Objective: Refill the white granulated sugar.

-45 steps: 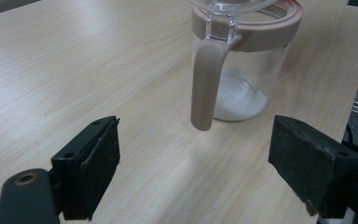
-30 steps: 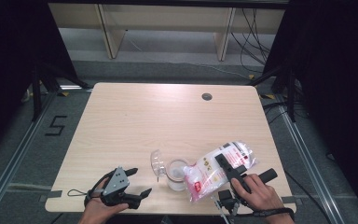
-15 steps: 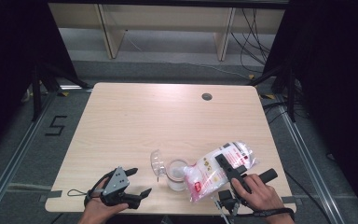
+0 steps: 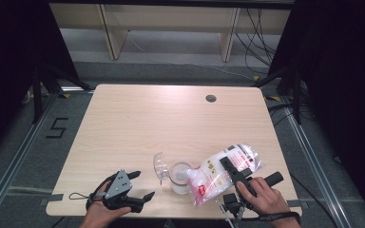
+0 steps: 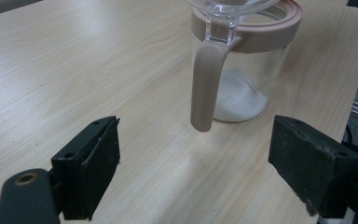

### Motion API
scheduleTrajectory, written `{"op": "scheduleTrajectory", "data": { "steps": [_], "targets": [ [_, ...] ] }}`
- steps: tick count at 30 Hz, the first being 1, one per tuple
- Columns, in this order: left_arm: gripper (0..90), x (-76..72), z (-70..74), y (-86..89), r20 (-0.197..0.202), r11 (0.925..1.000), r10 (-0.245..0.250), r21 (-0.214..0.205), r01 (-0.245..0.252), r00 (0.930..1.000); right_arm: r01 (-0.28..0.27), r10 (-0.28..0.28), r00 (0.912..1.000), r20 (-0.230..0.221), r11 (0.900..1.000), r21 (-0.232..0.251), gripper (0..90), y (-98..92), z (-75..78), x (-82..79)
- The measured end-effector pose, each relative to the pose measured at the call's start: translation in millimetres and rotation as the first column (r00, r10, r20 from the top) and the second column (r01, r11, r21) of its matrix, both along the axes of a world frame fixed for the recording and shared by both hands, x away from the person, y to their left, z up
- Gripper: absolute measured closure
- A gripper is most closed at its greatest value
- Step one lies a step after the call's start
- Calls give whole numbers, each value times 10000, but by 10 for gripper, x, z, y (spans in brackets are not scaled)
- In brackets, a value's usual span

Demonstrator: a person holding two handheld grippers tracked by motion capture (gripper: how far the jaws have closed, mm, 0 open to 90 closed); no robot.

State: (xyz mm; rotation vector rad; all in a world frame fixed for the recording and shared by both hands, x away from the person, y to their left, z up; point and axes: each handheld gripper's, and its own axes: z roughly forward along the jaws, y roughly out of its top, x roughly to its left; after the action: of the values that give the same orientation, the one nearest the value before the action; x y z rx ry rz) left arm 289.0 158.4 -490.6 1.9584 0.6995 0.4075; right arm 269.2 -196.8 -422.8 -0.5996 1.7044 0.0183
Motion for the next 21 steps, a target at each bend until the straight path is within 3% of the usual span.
{"op": "scheduleTrajectory", "data": {
  "steps": [2,10,13,14,16,19,21],
  "targets": [
    [160,2,3,0,9,10000,12,-26,-12,10000,204,-203,9998,-71,9996,180,582,-10,-16,-12],
    [160,2,5,-4,9,10000,9,-62,-9,10000,134,-133,9999,-90,9999,101,585,-5,-16,-9],
    [160,18,6,10,216,9997,-156,170,152,9996,168,-168,9998,-89,9998,72,587,-5,-7,-10],
    [160,3,2,-2,6,10000,-6,-6,6,10000,164,-164,9998,-70,9999,52,587,-4,-4,-11],
    [160,4,-1,-12,3,9999,-46,-131,46,10000,130,-130,9999,-29,9999,33,588,-5,1,-10],
    [160,21,8,10,242,9996,-199,203,194,9995,160,-159,9999,-40,9998,148,589,-9,-3,-14],
    [160,2,2,-9,6,9999,23,-115,-23,10000,132,-132,9999,-52,9998,142,589,-7,-1,-14]
  ]
}}
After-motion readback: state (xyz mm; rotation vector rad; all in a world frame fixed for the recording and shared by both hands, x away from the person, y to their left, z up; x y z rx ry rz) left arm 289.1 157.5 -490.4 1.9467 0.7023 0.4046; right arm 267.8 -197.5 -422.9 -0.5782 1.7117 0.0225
